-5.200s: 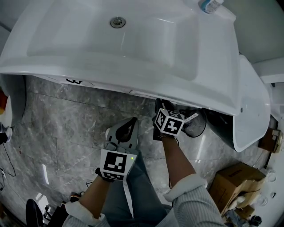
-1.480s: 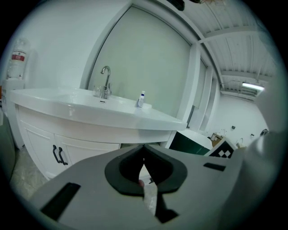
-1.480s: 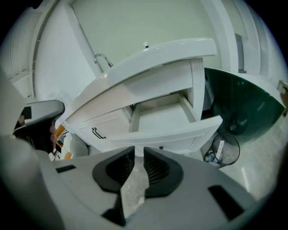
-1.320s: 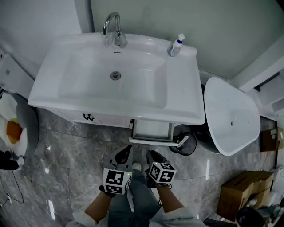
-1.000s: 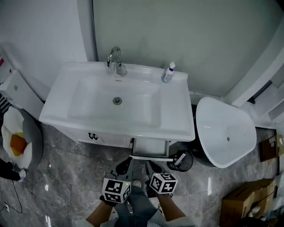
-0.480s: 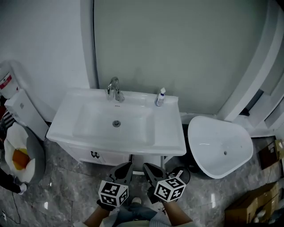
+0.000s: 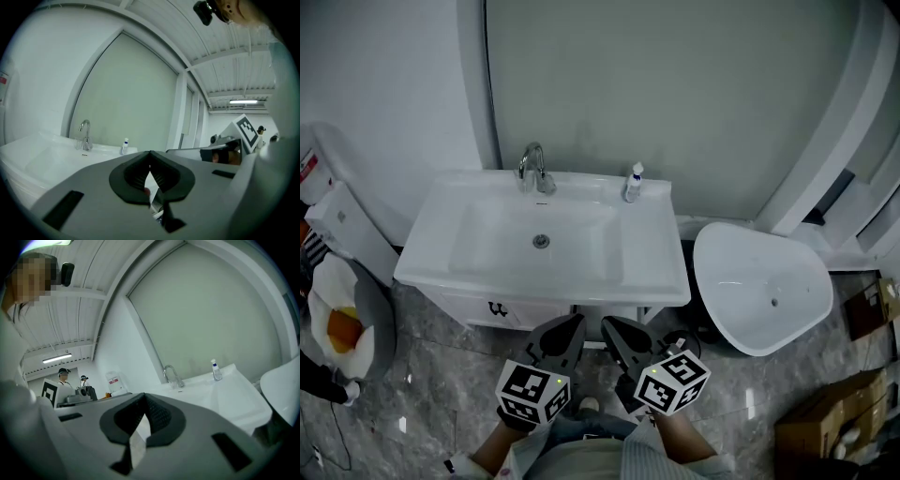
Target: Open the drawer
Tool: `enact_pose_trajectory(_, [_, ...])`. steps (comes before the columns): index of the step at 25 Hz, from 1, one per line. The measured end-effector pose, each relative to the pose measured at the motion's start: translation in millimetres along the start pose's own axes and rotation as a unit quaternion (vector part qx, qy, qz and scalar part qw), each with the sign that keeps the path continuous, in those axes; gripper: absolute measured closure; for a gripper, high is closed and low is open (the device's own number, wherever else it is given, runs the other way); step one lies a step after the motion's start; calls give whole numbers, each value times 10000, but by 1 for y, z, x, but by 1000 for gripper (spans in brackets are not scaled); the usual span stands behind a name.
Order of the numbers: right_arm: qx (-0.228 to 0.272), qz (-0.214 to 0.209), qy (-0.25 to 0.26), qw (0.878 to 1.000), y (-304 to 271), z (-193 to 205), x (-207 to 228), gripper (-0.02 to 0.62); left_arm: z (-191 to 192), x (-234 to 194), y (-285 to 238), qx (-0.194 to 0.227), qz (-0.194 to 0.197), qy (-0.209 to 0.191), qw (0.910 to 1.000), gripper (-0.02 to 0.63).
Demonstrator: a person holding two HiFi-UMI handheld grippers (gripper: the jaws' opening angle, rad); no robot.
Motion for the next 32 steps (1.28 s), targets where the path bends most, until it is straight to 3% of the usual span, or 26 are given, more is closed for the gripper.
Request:
enact_pose_trajectory(16, [-5,72,-45,10000,7,-1,-4,586,-4,2,2,-81,47,-134,9999,589])
enact_pose_trajectory(32, [-310,168,-75,9993,14,14,-7,586,5,1,9,-108,-5,-7,9999,589])
Point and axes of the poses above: the fingertips, and each gripper's own axes: y backward along the fingers, x to its right, z out of its underside, the point moved 5 cm from there along y, backward along the fingers, and after that the axes turned 12 degrees about x, right-handed, at the moved point
